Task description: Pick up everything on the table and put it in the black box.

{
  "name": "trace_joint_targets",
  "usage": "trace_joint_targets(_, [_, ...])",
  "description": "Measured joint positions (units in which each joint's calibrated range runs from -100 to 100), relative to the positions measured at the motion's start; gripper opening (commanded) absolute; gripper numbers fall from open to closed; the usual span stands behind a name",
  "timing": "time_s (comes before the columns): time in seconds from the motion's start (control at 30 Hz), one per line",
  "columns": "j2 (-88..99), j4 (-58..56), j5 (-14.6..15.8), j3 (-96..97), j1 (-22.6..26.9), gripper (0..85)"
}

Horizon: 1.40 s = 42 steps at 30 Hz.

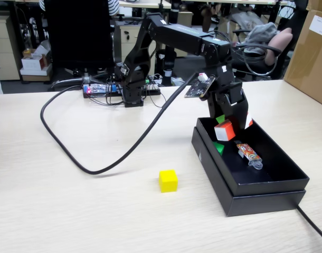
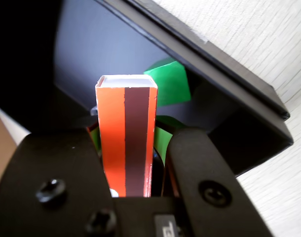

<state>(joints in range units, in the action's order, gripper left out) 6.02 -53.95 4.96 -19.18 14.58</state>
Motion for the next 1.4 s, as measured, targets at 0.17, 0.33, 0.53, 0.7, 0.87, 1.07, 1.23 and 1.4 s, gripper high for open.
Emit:
trace_joint_targets(0.17, [-0.1, 0.0, 0.0, 1.8, 0.0, 25.5])
trace_joint_targets(0.33, [0.1, 0.0, -0.2, 2.0, 0.0, 27.4])
trace_joint_targets(0.53, [8.0, 0.0, -0.2, 2.0, -0.3, 29.0])
trace_joint_targets(0.7, [21.3, -2.3, -0.2, 2.0, -2.3, 37.0])
trace_joint_targets(0.87, [28.1, -7.6, -0.3, 1.9, -5.7, 41.6])
trace_joint_targets(1.07, [30.7, -10.3, -1.5, 5.0, -9.9, 45.5])
trace_joint_targets(1.23, [31.5, -12.7, -2.2, 13.1, -12.2, 46.3])
trace_joint_targets(1.4, [31.5, -12.7, -2.8, 17.5, -13.6, 46.1])
